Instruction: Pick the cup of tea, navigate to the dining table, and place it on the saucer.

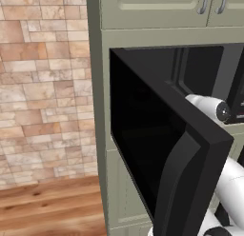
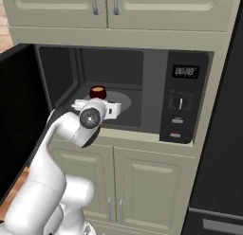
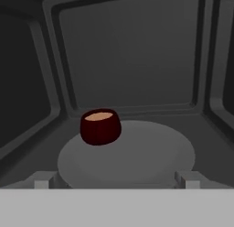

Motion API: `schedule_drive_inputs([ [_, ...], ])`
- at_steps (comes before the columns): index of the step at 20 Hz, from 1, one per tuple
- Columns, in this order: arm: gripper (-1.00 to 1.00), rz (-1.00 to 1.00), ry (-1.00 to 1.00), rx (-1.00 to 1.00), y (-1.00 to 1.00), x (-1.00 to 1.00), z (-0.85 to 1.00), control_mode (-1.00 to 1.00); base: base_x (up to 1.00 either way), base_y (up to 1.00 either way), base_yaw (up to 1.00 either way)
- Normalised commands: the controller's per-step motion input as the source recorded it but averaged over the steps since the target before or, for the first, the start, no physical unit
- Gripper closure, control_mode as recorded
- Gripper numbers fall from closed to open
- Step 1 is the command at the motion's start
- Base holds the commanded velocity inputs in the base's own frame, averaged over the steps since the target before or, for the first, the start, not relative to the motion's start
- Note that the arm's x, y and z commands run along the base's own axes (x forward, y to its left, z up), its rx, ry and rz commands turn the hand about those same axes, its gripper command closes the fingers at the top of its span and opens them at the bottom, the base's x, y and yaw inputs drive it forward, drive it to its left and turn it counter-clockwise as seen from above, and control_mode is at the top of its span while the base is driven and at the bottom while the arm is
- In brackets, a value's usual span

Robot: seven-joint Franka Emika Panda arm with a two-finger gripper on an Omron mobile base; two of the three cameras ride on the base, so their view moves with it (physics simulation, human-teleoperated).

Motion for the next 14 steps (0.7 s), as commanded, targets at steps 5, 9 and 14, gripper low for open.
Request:
schedule_drive_inputs([
  [5, -1.0, 0.0, 0.01, 0.0, 0.0, 0.32, 0.0, -1.0, 0.0, 0.0, 0.0],
  [9, -1.0, 0.0, 0.0, 0.0, 0.0, 0.15, 0.0, -1.0, 0.0, 0.0, 0.0],
  [14, -1.0, 0.0, -0.02, 0.0, 0.0, 0.0, 0.02, -1.0, 0.0, 0.0, 0.0],
])
